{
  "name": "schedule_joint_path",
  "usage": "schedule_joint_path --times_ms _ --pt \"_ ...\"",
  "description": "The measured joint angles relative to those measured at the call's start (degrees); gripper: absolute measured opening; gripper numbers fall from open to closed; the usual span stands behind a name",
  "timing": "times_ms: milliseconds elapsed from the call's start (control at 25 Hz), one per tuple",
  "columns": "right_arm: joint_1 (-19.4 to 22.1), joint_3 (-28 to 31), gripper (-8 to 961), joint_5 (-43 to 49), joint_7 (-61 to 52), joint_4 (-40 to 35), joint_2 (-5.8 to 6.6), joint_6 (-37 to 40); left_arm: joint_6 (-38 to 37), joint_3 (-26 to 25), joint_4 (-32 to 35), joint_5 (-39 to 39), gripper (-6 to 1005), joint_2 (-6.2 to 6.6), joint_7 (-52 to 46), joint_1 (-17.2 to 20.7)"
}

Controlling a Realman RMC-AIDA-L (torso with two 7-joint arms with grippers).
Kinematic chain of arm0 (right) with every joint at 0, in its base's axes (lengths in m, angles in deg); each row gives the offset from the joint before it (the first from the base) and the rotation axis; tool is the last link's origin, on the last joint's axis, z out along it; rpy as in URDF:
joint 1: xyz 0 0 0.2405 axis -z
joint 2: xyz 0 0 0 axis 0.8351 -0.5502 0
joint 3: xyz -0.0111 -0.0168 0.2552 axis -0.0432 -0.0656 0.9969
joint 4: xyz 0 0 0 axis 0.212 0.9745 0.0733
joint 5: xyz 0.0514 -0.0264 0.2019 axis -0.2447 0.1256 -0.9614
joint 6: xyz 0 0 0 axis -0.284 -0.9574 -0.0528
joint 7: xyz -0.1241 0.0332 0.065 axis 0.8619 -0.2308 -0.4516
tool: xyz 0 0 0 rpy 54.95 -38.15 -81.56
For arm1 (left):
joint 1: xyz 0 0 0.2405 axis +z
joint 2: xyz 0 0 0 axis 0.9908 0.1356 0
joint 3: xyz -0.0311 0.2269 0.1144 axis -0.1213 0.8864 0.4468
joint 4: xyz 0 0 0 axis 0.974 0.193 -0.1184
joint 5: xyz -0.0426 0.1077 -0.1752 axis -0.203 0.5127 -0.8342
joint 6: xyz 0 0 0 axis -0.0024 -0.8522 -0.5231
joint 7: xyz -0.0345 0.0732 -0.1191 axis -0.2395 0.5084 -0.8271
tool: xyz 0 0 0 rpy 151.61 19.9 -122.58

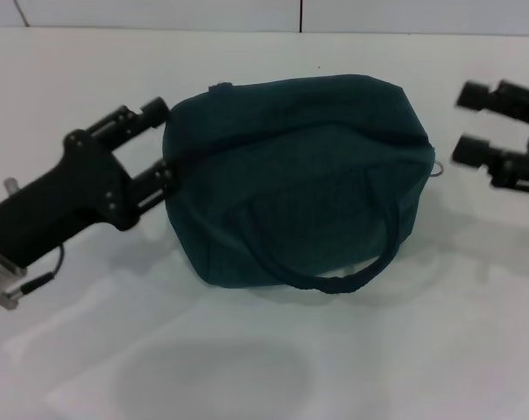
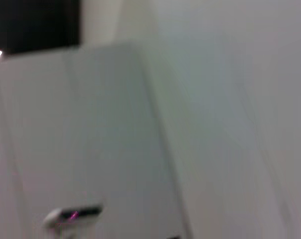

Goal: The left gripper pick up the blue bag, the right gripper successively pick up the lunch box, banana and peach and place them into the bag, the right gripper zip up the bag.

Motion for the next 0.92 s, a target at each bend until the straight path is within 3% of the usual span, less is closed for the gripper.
schedule_joint_path --times_ms 80,200,440,680,920 --pt "-1.91 0.12 767 4.44 -1.64 -1.59 0.44 0.01 0.0 -0.01 -0.2 1.73 619 0.07 -0.65 -0.7" --pt "-3.56 0.18 767 7.85 -1.86 -1.72 0.09 -1.69 0.02 -0.1 -0.32 5.07 619 0.22 -2.26 -2.29" --pt "-7.18 0.22 767 17.57 -1.71 -1.9 -2.59 -4.95 0.72 -0.27 -0.42 7.32 619 0.57 -3.51 -3.66" --pt "-7.63 0.22 767 20.12 -1.48 -2.02 -4.2 -6.0 0.78 -0.13 -0.11 9.27 619 1.5 -6.45 -4.04" --pt "-7.23 0.38 767 20.02 -1.0 -2.04 -4.25 -6.18 0.65 -0.26 -0.33 9.87 619 2.02 -7.21 -4.03"
